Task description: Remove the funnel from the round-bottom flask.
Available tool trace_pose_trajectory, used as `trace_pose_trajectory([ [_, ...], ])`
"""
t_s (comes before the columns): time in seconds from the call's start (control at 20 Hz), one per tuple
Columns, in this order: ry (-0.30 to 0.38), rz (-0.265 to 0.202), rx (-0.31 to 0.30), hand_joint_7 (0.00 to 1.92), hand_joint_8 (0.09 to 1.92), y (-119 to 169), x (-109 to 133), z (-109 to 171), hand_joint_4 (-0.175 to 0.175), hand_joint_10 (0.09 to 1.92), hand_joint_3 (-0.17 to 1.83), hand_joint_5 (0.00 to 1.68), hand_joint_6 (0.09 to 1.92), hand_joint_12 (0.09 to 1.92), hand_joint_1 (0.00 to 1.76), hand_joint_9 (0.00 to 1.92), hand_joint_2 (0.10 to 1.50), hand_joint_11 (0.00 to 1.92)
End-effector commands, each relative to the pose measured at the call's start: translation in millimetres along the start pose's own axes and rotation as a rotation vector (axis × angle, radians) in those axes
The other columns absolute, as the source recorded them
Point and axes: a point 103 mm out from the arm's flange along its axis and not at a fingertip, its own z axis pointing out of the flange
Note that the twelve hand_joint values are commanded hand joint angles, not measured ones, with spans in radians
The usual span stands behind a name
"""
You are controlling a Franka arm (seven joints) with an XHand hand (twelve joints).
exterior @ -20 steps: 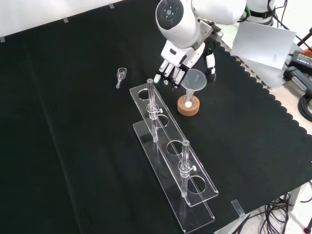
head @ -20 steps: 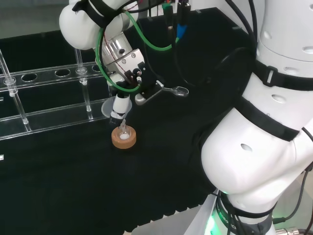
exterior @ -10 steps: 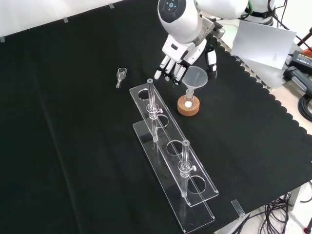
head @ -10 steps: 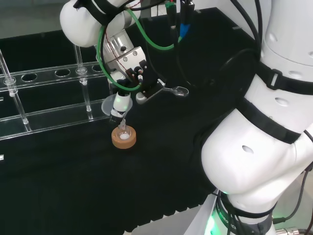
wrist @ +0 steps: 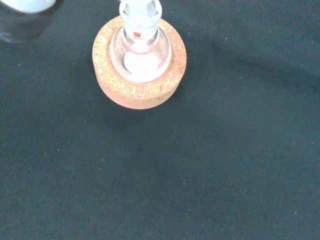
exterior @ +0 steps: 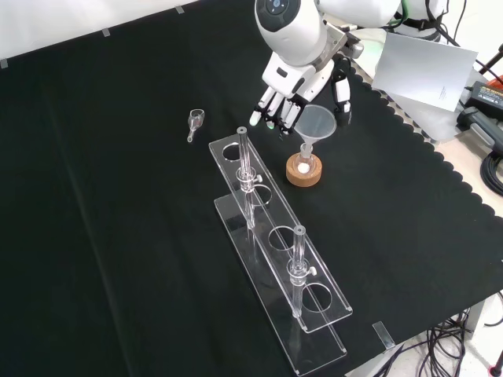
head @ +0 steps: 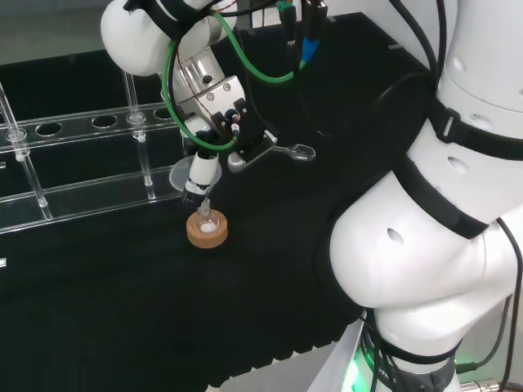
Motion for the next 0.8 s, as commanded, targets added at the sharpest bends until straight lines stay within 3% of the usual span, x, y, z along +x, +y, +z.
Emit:
trace_pose_trajectory([
  [0.05, -0.007, 0.003, -0.019, 0.81, 0.57, -11, -3, -9, -0.064, 0.86, 0.05, 0.56, 0.09, 0.09, 0.76, 0.24, 0.77, 0.0],
  [0.8, 0.006, -0.006, -0.069, 0.82, 0.58, -31, -11, -36, -0.07, 0.85, 0.06, 0.56, 0.09, 0.09, 0.76, 0.25, 0.78, 0.0],
])
